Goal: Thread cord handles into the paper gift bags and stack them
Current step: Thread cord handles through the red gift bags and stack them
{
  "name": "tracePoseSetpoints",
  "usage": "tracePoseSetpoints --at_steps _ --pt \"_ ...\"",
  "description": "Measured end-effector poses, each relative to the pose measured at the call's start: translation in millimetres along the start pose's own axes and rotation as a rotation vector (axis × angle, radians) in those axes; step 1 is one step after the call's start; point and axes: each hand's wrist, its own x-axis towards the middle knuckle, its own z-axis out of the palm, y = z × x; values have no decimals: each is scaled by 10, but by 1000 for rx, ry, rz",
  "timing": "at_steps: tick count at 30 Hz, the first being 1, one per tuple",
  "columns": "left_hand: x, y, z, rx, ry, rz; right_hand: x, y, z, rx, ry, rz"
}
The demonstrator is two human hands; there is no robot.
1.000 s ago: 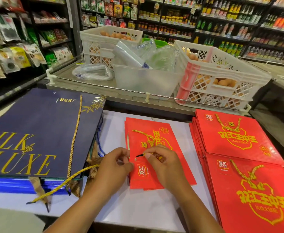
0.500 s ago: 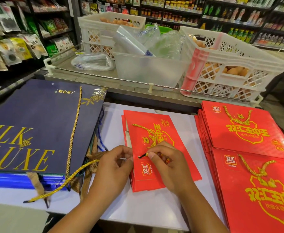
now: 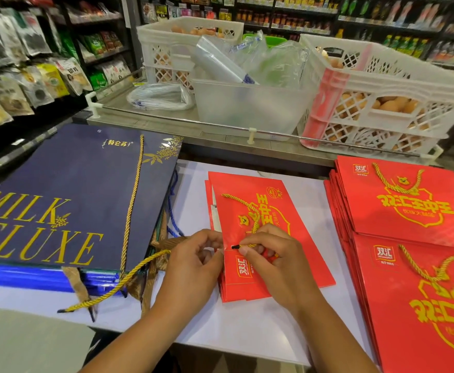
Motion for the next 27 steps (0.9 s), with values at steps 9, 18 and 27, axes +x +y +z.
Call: tracePoseSetpoints --at_steps 9,18,27 --pt "2 -19 -13 -32 -12 10 -25 -26 52 -94 20 -66" --pt "16 -87 -32 -30 -11 49 -35 -30 14 -44 31 -77" --pt "22 -104 -40 -11 -8 42 -34 6 87 -76 25 -132"
